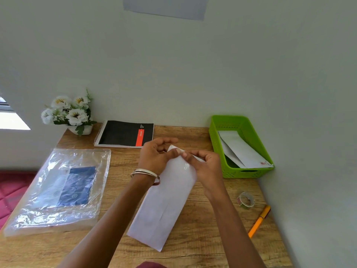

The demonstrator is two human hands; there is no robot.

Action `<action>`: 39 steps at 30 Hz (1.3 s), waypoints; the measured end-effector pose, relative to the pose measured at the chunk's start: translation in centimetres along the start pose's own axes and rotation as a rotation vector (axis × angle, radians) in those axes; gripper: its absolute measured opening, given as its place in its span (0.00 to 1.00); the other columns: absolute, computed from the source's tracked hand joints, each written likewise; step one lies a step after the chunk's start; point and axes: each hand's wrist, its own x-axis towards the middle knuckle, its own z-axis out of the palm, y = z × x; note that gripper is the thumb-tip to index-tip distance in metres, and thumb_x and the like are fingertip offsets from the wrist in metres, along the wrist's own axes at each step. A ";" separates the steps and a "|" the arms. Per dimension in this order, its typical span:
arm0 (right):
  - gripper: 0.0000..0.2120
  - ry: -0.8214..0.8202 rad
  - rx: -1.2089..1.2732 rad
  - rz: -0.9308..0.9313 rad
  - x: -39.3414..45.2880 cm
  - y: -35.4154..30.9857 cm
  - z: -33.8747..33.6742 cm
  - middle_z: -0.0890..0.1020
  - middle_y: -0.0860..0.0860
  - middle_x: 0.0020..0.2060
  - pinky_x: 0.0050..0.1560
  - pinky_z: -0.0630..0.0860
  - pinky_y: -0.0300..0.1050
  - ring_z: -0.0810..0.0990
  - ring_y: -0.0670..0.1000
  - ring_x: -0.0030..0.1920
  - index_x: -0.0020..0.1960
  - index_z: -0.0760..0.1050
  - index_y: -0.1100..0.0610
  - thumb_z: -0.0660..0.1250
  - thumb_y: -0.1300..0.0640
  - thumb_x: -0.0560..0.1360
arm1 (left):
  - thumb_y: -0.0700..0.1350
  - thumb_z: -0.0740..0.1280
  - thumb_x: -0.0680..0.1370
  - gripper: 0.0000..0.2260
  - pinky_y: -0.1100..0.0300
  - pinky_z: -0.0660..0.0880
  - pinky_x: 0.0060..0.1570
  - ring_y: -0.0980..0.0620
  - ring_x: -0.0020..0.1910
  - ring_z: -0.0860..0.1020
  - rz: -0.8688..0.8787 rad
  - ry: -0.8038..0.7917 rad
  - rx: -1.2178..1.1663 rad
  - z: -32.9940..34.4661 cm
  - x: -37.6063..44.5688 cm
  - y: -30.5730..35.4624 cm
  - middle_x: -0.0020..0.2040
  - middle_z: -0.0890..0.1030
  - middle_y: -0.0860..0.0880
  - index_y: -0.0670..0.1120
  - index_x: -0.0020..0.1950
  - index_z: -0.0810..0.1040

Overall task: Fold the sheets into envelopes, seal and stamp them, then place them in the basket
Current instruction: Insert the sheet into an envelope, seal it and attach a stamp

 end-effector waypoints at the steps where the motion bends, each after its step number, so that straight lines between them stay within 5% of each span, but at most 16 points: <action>1: 0.04 -0.017 -0.004 0.005 0.1 -0.1 -0.2 0.86 0.52 0.41 0.46 0.80 0.51 0.84 0.53 0.44 0.45 0.84 0.57 0.74 0.58 0.71 | 0.40 0.73 0.71 0.09 0.66 0.76 0.35 0.59 0.33 0.79 0.009 0.007 -0.008 -0.2 0.0 0.1 0.33 0.81 0.53 0.52 0.49 0.81; 4: 0.05 -0.081 0.006 0.009 0.2 -0.2 -0.7 0.86 0.55 0.43 0.48 0.80 0.54 0.83 0.55 0.45 0.49 0.83 0.59 0.71 0.61 0.73 | 0.38 0.71 0.71 0.10 0.67 0.75 0.35 0.59 0.32 0.78 -0.020 0.046 -0.106 -0.6 0.2 0.3 0.35 0.81 0.48 0.51 0.48 0.82; 7: 0.07 -0.111 0.066 0.028 0.1 0.0 -0.9 0.85 0.57 0.45 0.47 0.81 0.53 0.83 0.56 0.46 0.52 0.82 0.60 0.68 0.63 0.75 | 0.37 0.70 0.73 0.10 0.66 0.74 0.37 0.62 0.35 0.78 -0.077 0.086 -0.202 -0.6 0.1 0.6 0.36 0.81 0.54 0.50 0.48 0.83; 11: 0.14 -0.218 0.280 0.094 -0.6 0.1 -1.1 0.85 0.56 0.47 0.45 0.81 0.50 0.83 0.54 0.47 0.58 0.78 0.59 0.69 0.59 0.73 | 0.37 0.68 0.74 0.08 0.63 0.76 0.37 0.53 0.43 0.79 -0.155 0.150 -0.359 -0.7 0.2 1.0 0.45 0.83 0.51 0.48 0.48 0.83; 13: 0.18 -0.313 0.224 0.111 -1.2 0.5 -1.2 0.85 0.56 0.49 0.47 0.81 0.51 0.84 0.55 0.50 0.60 0.76 0.60 0.71 0.58 0.71 | 0.39 0.69 0.73 0.07 0.60 0.77 0.40 0.52 0.45 0.79 -0.171 0.174 -0.482 -1.0 0.6 1.1 0.49 0.82 0.48 0.48 0.49 0.83; 15: 0.11 -0.322 0.057 0.055 -1.6 1.3 -1.2 0.86 0.54 0.46 0.45 0.81 0.51 0.84 0.54 0.48 0.55 0.80 0.59 0.71 0.59 0.73 | 0.39 0.69 0.73 0.08 0.60 0.77 0.42 0.53 0.46 0.79 -0.146 0.192 -0.569 -1.4 1.0 1.2 0.50 0.81 0.48 0.48 0.50 0.82; 17: 0.04 -0.180 -0.167 -0.108 -1.4 2.2 -1.4 0.84 0.51 0.35 0.34 0.77 0.49 0.82 0.50 0.35 0.42 0.81 0.57 0.70 0.57 0.75 | 0.39 0.70 0.73 0.10 0.59 0.77 0.45 0.54 0.46 0.79 -0.106 0.236 -0.511 -1.6 1.3 1.0 0.49 0.81 0.48 0.47 0.54 0.81; 20: 0.15 0.085 -0.568 -0.507 -0.6 2.9 -1.8 0.69 0.46 0.23 0.27 0.59 0.41 0.64 0.44 0.24 0.31 0.72 0.56 0.67 0.58 0.76 | 0.45 0.71 0.73 0.09 0.58 0.75 0.42 0.54 0.42 0.78 -0.111 0.359 -0.285 -2.0 1.0 1.2 0.44 0.80 0.48 0.46 0.52 0.79; 23: 0.09 0.238 -0.966 -0.863 -0.9 2.7 -1.4 0.82 0.50 0.34 0.28 0.67 0.38 0.75 0.46 0.30 0.46 0.82 0.60 0.63 0.60 0.76 | 0.57 0.65 0.75 0.16 0.55 0.76 0.36 0.52 0.37 0.77 -0.281 0.274 -0.269 -2.7 0.5 2.0 0.40 0.81 0.48 0.44 0.45 0.80; 27: 0.13 0.209 -1.210 -1.091 -1.7 4.3 -0.7 0.84 0.57 0.51 0.44 0.76 0.48 0.83 0.55 0.47 0.59 0.79 0.61 0.64 0.61 0.77 | 0.58 0.66 0.74 0.18 0.56 0.78 0.36 0.47 0.40 0.82 -0.366 0.132 -0.180 -3.9 0.3 2.4 0.42 0.82 0.44 0.42 0.46 0.78; 32: 0.17 0.076 -1.191 -1.003 -2.8 5.7 0.2 0.80 0.54 0.61 0.56 0.70 0.52 0.77 0.54 0.59 0.65 0.76 0.54 0.63 0.53 0.76 | 0.47 0.70 0.74 0.07 0.57 0.75 0.35 0.47 0.41 0.80 -0.355 0.132 -0.023 -5.3 0.8 0.3 0.44 0.82 0.45 0.43 0.45 0.81; 36: 0.23 -0.156 -1.198 -0.683 -2.6 8.8 -1.2 0.73 0.49 0.68 0.63 0.58 0.52 0.67 0.50 0.67 0.67 0.71 0.44 0.57 0.37 0.76 | 0.46 0.69 0.75 0.04 0.58 0.73 0.36 0.49 0.40 0.77 -0.453 0.161 -0.025 -5.2 0.9 -3.2 0.42 0.79 0.48 0.47 0.41 0.78; 39: 0.33 -0.149 -1.141 -0.376 -2.2 11.5 -2.6 0.66 0.47 0.72 0.65 0.55 0.53 0.59 0.48 0.71 0.68 0.69 0.41 0.45 0.26 0.72 | 0.49 0.68 0.75 0.06 0.53 0.73 0.45 0.48 0.43 0.77 -0.506 0.202 0.023 -5.0 0.7 -6.7 0.45 0.80 0.48 0.47 0.47 0.80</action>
